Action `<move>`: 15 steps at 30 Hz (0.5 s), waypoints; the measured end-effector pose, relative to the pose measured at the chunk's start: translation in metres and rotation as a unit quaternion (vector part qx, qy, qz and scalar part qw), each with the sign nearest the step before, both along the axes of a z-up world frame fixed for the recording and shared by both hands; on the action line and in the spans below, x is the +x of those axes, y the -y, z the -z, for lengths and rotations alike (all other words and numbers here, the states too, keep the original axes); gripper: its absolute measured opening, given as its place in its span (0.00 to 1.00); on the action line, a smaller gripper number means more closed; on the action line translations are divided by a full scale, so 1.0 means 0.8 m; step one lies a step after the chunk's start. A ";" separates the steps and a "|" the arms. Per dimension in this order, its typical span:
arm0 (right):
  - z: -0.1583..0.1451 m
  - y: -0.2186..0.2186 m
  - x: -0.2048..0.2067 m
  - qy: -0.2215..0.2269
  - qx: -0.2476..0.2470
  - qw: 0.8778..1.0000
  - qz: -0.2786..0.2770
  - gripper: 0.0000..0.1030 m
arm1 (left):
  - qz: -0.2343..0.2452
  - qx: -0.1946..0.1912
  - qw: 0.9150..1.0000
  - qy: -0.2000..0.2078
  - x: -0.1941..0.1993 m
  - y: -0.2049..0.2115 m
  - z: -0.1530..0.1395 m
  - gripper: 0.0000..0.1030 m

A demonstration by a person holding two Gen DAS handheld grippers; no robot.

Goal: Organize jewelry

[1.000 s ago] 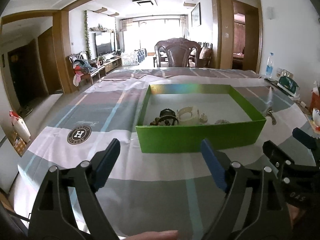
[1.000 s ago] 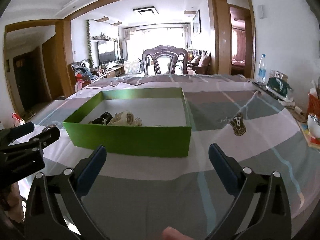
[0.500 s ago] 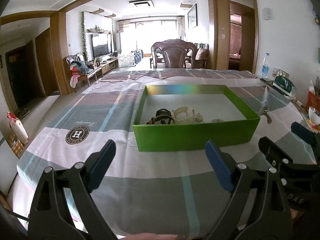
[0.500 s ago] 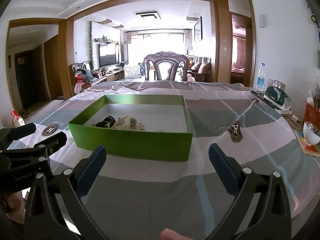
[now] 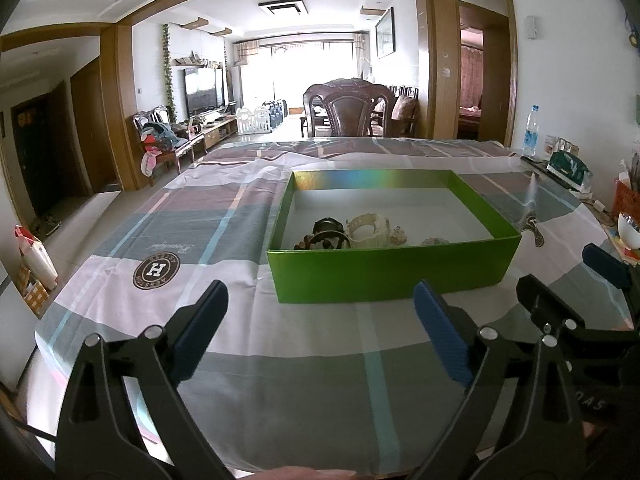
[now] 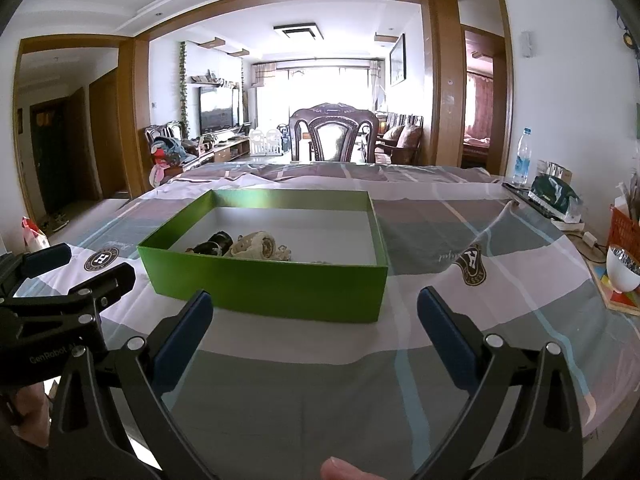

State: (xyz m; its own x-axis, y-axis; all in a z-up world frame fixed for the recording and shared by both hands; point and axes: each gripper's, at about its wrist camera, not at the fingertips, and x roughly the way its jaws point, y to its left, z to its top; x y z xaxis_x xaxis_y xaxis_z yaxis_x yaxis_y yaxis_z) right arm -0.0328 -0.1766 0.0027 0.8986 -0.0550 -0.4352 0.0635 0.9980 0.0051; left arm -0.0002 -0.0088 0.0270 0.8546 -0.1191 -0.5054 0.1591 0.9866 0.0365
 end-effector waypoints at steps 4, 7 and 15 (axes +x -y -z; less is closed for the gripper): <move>0.000 0.000 0.000 0.000 0.001 1.000 0.001 0.97 | -0.004 0.001 1.000 0.001 0.001 -0.004 0.000 0.95; -0.002 0.001 0.000 0.000 0.003 1.000 0.003 0.97 | -0.003 0.000 1.000 0.002 0.001 -0.004 -0.001 0.96; -0.003 0.002 0.000 -0.002 0.003 1.000 0.004 0.97 | -0.003 0.001 1.000 0.000 0.002 -0.005 0.001 0.96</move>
State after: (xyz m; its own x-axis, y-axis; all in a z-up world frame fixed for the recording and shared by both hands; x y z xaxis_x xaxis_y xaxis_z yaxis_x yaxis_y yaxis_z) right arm -0.0328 -0.1782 0.0048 0.8967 -0.0600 -0.4386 0.0721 0.9973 0.0108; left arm 0.0011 -0.0048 0.0262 0.8555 -0.1129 -0.5053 0.1530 0.9875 0.0384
